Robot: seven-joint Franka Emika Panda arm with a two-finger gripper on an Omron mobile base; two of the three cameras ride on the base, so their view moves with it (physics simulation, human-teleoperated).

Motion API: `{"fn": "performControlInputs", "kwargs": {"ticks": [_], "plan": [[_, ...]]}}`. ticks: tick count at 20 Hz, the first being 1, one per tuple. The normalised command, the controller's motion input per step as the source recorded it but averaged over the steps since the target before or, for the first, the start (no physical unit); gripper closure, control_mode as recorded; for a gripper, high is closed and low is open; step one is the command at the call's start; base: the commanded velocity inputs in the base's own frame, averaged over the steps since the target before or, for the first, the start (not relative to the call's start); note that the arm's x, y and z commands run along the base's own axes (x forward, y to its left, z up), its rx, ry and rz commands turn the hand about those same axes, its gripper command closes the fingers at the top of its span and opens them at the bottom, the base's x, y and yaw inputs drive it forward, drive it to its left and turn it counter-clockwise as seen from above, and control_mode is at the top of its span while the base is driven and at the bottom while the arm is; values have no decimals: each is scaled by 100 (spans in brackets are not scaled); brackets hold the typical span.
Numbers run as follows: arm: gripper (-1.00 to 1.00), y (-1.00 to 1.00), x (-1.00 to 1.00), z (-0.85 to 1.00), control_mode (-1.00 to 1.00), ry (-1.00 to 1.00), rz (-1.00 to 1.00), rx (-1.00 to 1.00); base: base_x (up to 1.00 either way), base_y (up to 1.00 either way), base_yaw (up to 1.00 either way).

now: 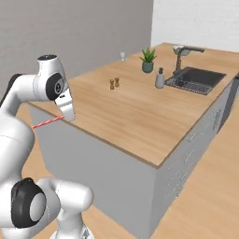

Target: Take a straw from the drawer in front and place it inside the glass cup on the dining counter.

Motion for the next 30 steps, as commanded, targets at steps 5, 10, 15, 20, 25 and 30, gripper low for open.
{"fn": "performControlInputs", "kwargs": {"ticks": [5, 10, 15, 20, 25, 30], "plan": [[100, 0, 0, 0, 100, 0, 0, 0, 23, 100, -29], [100, 0, 0, 0, 100, 0, 0, 0, 9, 100, -27], [100, 0, 0, 0, 100, 0, 0, 0, 2, 100, -25], [100, 0, 0, 0, 100, 0, 0, 0, 0, 100, -25], [100, 0, 0, 0, 100, 0, 0, 0, 0, 100, -25], [100, 0, 0, 0, 100, 0, 0, 0, 0, 100, -27]]}}
